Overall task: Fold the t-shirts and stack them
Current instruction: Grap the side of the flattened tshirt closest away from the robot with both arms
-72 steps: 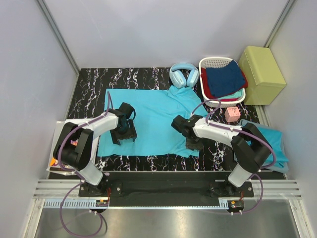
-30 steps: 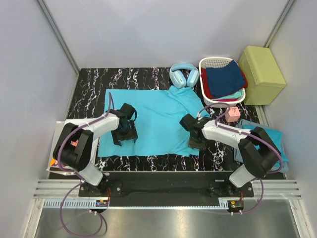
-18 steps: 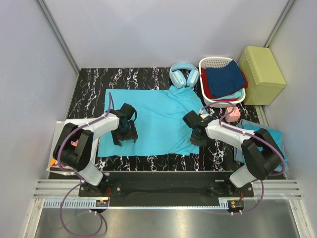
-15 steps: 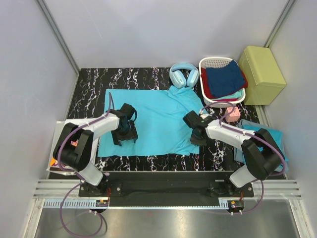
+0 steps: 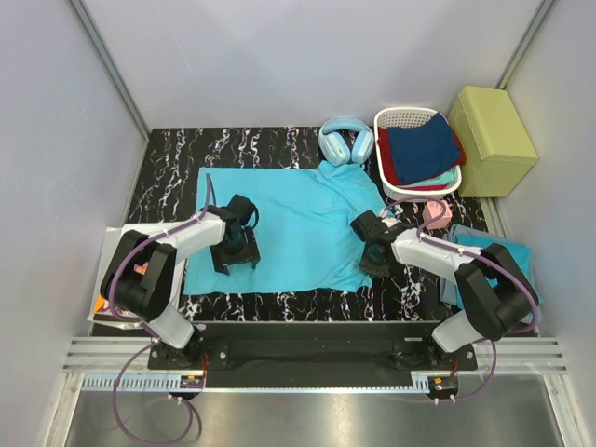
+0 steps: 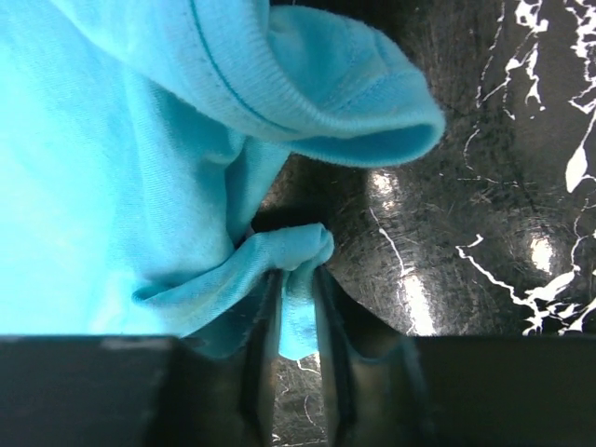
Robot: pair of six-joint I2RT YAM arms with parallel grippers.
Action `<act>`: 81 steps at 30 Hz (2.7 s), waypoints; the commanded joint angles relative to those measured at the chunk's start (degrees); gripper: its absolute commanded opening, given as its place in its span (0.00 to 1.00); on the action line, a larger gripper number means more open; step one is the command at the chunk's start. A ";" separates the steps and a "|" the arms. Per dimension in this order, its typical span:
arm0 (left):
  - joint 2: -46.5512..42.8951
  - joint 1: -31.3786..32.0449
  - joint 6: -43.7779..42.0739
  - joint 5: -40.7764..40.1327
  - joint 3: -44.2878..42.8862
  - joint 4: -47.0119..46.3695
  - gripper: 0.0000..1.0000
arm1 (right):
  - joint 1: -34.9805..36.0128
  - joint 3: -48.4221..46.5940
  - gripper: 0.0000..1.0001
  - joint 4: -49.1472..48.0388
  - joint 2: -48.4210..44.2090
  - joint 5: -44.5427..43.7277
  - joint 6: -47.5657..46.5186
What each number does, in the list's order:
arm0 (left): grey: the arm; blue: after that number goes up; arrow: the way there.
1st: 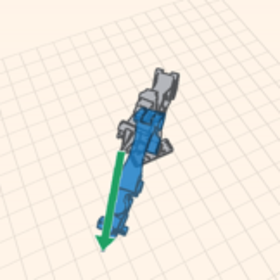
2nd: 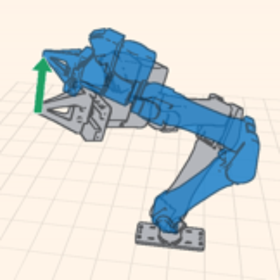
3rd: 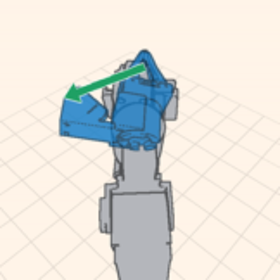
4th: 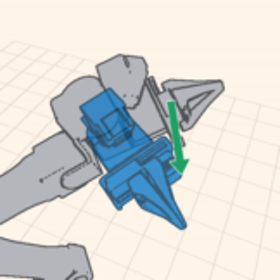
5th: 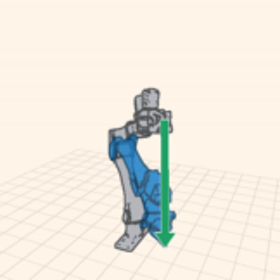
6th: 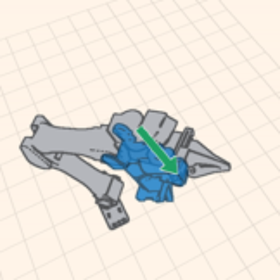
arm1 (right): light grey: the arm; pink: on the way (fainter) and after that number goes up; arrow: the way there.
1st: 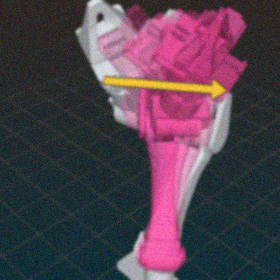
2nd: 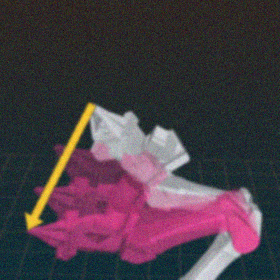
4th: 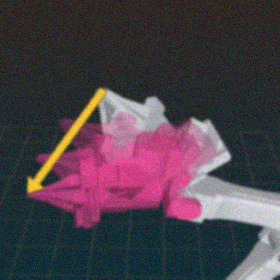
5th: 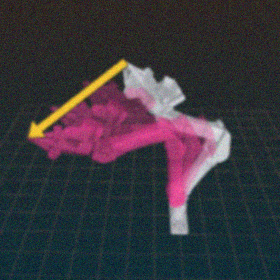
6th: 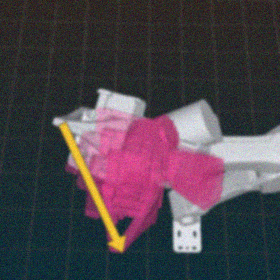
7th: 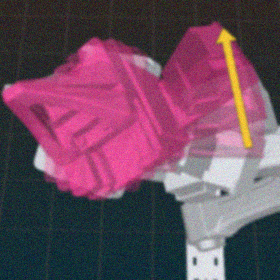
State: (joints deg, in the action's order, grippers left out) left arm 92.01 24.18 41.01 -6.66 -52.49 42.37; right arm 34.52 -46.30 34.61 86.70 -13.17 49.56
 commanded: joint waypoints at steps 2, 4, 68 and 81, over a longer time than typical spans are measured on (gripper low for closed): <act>0.54 0.51 0.73 0.85 -1.65 0.17 0.75 | -0.42 0.34 0.22 -1.91 -2.32 0.16 0.10; 0.63 0.60 0.82 0.85 -1.74 0.17 0.75 | -0.51 0.43 0.20 -1.92 -2.50 0.25 0.01; 1.77 2.45 1.79 1.21 -2.00 -0.36 0.75 | -0.51 -0.54 0.23 -1.65 -3.55 0.51 -1.40; 2.39 2.80 2.05 1.03 -2.27 -0.27 0.75 | -0.51 0.34 0.11 -2.79 -1.97 1.30 -1.49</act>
State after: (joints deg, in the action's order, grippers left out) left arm 93.60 26.30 42.11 -6.48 -54.02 42.76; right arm 34.33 -46.35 32.77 84.38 -11.29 48.36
